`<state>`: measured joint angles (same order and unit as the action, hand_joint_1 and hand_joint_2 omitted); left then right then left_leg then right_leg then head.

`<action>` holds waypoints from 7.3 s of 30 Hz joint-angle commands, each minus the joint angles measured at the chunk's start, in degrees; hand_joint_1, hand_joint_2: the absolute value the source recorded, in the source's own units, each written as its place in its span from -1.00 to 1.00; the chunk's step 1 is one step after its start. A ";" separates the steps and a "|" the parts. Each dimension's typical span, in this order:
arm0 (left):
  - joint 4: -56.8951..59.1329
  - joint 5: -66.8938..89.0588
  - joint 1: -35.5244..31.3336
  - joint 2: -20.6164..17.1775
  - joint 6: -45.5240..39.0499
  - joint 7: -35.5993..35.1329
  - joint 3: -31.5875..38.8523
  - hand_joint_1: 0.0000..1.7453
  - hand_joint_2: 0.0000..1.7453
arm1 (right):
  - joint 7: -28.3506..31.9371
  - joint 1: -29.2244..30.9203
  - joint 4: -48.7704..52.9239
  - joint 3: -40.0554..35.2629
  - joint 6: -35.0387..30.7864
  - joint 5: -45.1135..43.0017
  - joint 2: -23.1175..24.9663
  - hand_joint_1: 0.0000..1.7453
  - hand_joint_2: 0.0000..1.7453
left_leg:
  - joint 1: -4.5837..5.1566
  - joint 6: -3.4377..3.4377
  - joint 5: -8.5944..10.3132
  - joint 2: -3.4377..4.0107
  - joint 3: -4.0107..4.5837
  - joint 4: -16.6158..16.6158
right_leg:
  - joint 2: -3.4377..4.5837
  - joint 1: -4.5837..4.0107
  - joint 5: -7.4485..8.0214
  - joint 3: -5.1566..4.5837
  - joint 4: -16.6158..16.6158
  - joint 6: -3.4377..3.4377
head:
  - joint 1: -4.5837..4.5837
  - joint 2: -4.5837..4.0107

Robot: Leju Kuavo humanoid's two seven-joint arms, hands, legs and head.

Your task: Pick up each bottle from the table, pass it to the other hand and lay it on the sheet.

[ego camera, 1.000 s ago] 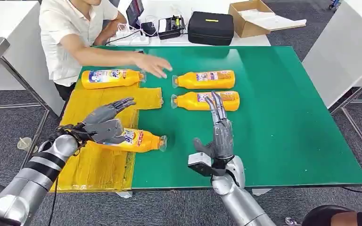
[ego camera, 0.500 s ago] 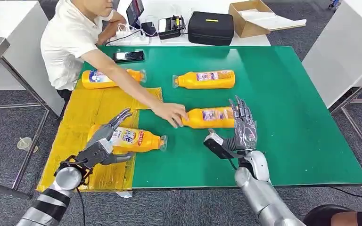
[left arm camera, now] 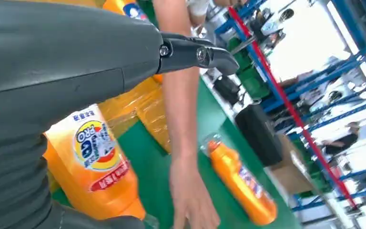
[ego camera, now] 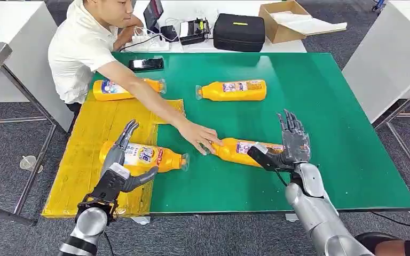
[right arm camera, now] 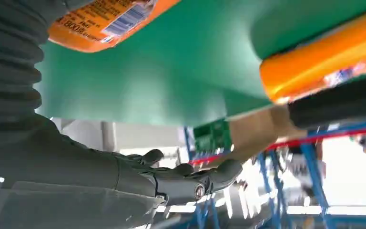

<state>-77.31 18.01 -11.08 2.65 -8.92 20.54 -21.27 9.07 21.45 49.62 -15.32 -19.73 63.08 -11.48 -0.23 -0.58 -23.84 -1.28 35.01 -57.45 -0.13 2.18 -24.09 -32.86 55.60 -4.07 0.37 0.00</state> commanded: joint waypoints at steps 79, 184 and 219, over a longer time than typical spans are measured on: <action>5.85 -2.86 -6.26 2.20 4.18 0.58 0.34 -1.00 1.00 | -1.19 15.15 -14.43 -15.34 28.52 -13.29 -3.21 1.00 1.00 | -0.10 0.02 0.26 0.25 0.21 -0.01 | 0.16 -0.17 0.36 -0.18 0.04 0.33 | 0.02 0.00; 8.48 -50.66 -8.10 9.81 4.89 -0.23 0.02 1.00 1.00 | 26.43 1.33 4.21 -27.23 15.26 -37.72 15.59 -1.00 -1.00 | -0.30 0.05 0.19 0.24 0.29 -0.02 | 0.15 -0.35 0.29 -0.22 0.06 0.43 | 0.00 0.00; 43.77 49.53 -24.72 1.06 -1.23 -15.20 -6.25 1.00 1.00 | 30.93 -10.42 14.76 -9.97 0.92 -28.42 11.68 -1.00 1.00 | -0.26 0.08 0.31 0.19 0.41 0.03 | 0.09 -0.29 0.35 -0.42 0.05 0.33 | 0.02 0.00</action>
<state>-52.27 67.97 -27.47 2.75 -10.36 5.49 -22.55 39.82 9.26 66.67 -25.42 -19.59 37.33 0.04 -0.48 -0.50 -23.50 -1.06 35.52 -57.43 0.05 1.92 -23.69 -33.39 55.67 -3.86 0.39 0.00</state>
